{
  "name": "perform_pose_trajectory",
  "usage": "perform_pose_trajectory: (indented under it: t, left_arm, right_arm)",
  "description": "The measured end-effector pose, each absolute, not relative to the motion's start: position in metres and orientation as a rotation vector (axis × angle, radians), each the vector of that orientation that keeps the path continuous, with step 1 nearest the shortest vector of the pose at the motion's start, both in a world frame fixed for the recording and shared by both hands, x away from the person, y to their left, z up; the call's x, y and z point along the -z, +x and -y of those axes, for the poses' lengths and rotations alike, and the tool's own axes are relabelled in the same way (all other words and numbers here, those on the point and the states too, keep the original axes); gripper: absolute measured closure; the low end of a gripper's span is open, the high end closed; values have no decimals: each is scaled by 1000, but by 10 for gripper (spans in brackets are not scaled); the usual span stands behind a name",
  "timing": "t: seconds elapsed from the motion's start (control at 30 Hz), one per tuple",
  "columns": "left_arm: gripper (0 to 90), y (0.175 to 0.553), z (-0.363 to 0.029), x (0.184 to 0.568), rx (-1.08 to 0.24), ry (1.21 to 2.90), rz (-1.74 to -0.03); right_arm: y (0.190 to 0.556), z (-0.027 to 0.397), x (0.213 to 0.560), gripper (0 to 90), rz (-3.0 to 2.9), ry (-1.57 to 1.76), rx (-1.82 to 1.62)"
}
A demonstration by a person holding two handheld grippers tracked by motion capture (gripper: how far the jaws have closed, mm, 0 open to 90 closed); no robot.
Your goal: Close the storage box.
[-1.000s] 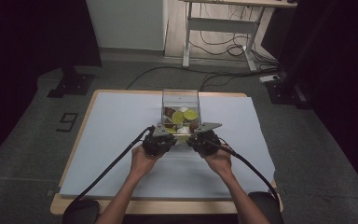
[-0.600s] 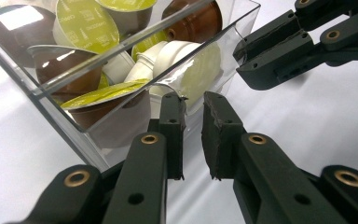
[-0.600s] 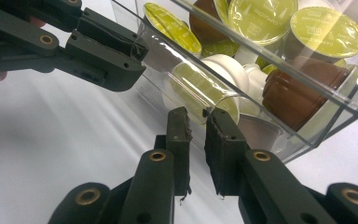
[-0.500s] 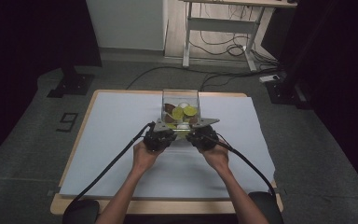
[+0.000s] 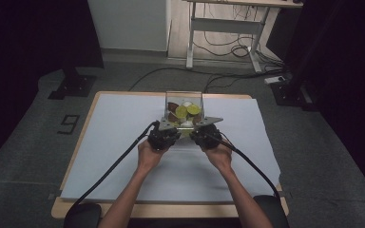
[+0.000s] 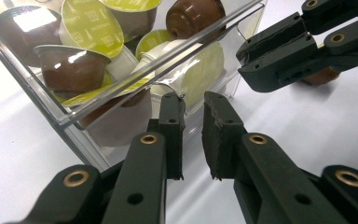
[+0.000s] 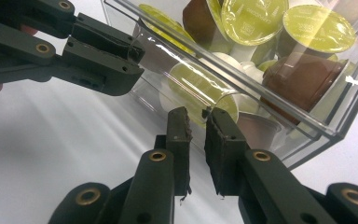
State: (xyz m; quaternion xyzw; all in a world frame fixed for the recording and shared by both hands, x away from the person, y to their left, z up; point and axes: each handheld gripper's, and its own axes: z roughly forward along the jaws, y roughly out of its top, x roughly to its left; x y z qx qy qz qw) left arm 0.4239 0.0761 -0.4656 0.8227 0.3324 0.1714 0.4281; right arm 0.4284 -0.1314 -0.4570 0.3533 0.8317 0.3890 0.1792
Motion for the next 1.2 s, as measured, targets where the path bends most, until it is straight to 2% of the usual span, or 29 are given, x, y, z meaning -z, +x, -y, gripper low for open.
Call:
perform_pose_trajectory:
  t: [1.2]
  left_arm:
    - [775,440,-71,468,-483,2058,-870]
  right_arm:
    - [446,127,459,788,-2302,1063,-1095]
